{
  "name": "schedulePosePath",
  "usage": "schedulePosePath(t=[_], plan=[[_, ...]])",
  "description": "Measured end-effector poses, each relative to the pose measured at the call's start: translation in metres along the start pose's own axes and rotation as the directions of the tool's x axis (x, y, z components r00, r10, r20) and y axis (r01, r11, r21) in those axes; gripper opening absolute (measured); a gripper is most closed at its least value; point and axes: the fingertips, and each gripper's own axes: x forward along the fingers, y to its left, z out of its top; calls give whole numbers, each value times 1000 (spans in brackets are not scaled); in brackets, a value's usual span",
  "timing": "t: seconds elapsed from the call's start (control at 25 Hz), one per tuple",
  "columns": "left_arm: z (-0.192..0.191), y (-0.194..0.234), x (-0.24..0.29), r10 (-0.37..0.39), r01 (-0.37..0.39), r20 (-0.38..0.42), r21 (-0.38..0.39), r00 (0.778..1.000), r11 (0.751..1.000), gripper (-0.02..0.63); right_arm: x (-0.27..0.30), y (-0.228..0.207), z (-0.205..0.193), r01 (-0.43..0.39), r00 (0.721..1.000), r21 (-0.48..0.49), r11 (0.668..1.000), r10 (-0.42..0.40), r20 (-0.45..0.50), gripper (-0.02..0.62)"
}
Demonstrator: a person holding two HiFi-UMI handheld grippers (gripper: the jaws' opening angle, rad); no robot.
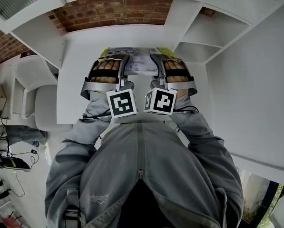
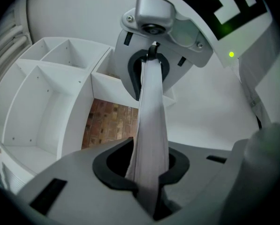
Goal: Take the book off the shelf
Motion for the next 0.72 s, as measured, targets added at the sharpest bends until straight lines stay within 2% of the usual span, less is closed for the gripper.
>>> schedulePosePath(t=[0.4,0.72], plan=[[-14,-55,24,-140,139,-4,-39,990,989,83,25,63,-5,-146,989,15,989,146,-2,83],[-25,-110,38,-265,263,-16,-52,964,963,83,36,119,-10,-268,963,41,962,269,-15,83]])
